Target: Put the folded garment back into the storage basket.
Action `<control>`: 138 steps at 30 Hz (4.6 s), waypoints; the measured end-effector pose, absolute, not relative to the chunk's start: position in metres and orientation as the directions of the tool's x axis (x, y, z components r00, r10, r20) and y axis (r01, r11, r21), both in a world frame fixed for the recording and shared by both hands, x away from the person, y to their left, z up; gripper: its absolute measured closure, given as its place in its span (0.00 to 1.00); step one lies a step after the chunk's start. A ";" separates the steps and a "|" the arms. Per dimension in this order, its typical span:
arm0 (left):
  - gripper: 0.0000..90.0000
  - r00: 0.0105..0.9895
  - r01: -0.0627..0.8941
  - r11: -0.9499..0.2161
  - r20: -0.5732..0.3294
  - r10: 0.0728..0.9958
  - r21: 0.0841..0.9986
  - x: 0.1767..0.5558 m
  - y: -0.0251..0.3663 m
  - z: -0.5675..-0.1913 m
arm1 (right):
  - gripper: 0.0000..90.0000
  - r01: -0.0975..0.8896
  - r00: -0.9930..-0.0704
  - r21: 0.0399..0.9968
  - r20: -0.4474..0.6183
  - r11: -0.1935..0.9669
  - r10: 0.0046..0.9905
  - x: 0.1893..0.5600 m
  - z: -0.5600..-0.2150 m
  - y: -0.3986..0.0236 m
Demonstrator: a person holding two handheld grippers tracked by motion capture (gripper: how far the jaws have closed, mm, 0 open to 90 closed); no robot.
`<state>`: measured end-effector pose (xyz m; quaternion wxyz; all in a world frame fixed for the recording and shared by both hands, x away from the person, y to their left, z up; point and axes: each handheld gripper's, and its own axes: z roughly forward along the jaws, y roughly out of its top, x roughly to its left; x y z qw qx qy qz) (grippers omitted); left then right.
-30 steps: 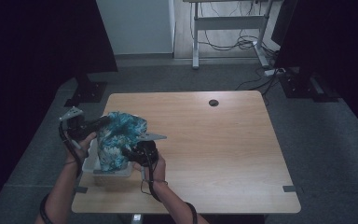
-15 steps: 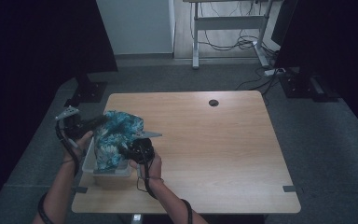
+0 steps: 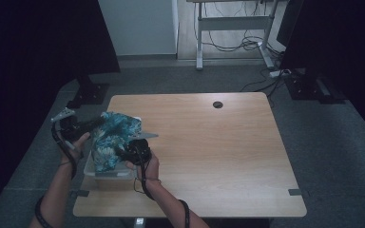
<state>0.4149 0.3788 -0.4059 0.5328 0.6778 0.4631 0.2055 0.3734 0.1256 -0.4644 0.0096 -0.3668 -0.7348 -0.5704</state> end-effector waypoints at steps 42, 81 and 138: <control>0.50 0.443 0.474 -0.029 -0.209 0.872 0.880 0.395 0.361 -0.435 | 0.29 0.520 -0.758 0.826 0.329 0.217 0.564 0.361 -0.476 0.094; 0.48 0.479 0.460 -0.089 -0.162 0.863 0.884 0.331 0.299 -0.468 | 0.29 0.490 -0.752 0.849 0.297 0.197 0.589 0.307 -0.499 -0.008; 0.48 0.687 0.444 -0.249 -0.149 0.711 0.861 0.272 0.176 -0.532 | 0.28 0.534 -0.602 0.824 0.214 0.189 0.769 0.248 -0.552 -0.181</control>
